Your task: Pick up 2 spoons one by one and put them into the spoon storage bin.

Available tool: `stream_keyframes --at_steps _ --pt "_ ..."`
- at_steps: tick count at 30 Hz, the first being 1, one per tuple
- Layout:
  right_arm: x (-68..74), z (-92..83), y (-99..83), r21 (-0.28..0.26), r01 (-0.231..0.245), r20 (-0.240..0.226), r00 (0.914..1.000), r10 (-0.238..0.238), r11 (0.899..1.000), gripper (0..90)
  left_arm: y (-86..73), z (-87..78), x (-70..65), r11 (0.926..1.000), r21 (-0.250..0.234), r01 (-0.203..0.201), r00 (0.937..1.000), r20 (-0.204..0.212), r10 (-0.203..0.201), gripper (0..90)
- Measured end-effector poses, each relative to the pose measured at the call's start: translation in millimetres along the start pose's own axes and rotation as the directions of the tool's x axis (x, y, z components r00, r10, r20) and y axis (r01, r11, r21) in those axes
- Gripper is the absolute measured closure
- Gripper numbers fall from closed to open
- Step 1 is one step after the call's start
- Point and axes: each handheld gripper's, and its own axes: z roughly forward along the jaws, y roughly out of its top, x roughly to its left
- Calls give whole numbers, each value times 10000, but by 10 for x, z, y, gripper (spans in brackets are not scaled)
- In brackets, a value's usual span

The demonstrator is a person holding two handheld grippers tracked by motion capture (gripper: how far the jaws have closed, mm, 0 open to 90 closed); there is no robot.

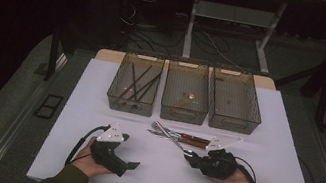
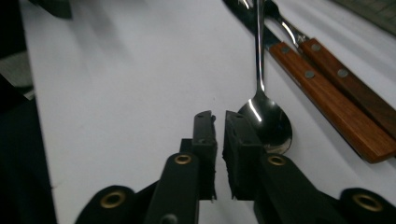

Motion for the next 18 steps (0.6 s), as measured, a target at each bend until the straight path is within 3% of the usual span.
stream_keyframes --at_steps 7,11,18 --pt "-122 -117 14 -440 -364 507 9980 386 9984 614 0 3 -1 10000 16 19 10000 8 -19 0" --pt "-170 -60 16 -254 -552 788 9953 570 9982 535 -1 6 2 10000 41 5 10000 23 -5 0" --pt "-168 105 25 -4 -495 1039 9934 493 9988 485 -5 14 1 10000 22 62 10000 42 -62 0"
